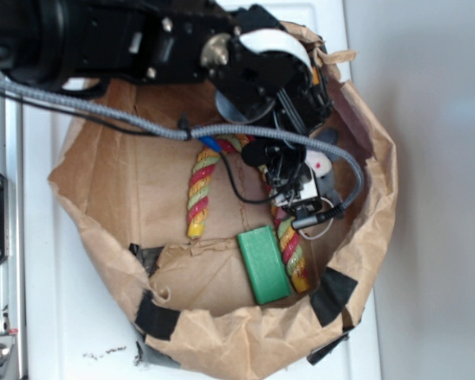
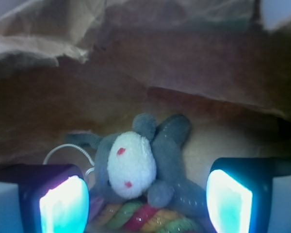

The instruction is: Grab the gray animal.

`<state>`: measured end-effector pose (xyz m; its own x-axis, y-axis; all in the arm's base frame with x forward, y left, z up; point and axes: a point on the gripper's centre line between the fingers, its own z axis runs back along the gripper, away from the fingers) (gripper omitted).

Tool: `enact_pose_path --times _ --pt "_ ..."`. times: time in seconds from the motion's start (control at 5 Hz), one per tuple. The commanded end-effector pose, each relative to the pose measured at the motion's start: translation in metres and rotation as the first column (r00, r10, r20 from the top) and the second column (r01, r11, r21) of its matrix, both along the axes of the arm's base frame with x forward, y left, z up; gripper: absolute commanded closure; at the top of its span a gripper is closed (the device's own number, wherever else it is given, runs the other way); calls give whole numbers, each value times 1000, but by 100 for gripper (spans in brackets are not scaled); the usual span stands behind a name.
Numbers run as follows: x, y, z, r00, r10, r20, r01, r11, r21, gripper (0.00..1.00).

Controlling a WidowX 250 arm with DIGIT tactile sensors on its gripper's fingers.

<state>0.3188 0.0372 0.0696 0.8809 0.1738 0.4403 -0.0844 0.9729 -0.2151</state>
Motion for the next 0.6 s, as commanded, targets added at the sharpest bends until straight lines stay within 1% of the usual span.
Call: enact_pose_path --times 0.0,0.2,0.4 --pt "12 4 -9 997 -41 59 35 995 94 0" --pt "13 3 -19 997 -42 63 34 992 124 0" --pt "18 4 -29 998 -31 49 23 987 156 0"
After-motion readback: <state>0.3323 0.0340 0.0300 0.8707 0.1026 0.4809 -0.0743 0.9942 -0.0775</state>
